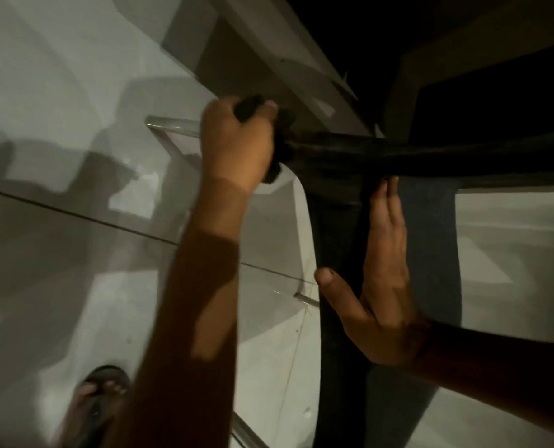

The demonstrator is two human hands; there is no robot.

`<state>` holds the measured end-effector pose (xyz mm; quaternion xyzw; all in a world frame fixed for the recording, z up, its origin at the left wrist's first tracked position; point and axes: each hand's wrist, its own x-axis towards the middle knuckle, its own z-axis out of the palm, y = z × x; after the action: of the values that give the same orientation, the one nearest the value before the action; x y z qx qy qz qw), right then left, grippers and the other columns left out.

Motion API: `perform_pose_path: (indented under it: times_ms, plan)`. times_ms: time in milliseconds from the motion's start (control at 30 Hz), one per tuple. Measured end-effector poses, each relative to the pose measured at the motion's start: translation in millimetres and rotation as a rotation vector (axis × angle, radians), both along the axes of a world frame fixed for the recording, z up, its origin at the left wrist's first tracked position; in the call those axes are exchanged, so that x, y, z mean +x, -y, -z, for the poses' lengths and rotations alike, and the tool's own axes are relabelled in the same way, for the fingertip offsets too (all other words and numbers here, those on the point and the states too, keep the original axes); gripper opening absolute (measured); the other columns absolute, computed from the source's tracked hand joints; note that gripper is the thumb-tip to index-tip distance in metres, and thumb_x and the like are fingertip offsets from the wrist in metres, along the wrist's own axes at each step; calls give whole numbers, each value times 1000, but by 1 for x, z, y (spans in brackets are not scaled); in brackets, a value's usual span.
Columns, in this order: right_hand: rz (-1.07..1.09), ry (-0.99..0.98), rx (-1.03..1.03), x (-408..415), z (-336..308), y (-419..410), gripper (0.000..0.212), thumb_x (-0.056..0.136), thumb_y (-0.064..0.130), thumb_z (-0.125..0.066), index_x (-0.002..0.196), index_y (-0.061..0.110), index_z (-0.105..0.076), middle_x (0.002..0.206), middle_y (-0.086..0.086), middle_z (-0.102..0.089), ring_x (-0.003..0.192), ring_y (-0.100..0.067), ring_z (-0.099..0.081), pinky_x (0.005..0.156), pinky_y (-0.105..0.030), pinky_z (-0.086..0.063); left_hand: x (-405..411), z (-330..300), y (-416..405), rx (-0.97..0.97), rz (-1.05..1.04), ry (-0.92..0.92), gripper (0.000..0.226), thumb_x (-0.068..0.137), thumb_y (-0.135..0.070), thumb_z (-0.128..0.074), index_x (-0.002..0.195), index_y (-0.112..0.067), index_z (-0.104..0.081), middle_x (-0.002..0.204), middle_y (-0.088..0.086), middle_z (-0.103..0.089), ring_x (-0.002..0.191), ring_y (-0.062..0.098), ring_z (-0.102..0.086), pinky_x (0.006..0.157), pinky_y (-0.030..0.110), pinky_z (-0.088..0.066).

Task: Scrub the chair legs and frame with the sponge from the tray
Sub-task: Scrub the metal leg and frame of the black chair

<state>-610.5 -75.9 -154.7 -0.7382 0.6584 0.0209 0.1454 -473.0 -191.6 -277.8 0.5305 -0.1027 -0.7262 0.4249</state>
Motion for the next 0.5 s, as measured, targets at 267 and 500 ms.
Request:
perform_pose_path:
  times_ms: [267,500]
  plan:
    - [-46,34,-8,-6,4,0,109,94,69,-45,163,-4,-2,176,-18,2,165,-25,3,133,-55,-9,22,146,74,251,9,82,27,81,-27,-74,102,-12,-81,92,7,-83,56,17,-68,56,31,-60]
    - [-21,24,6,-1,-1,-1,109,88,65,-53,162,6,1,176,-17,4,165,-21,5,133,-55,-8,24,139,70,349,-93,137,33,95,-21,-64,125,-11,-73,101,6,-75,59,17,-61,70,36,-60]
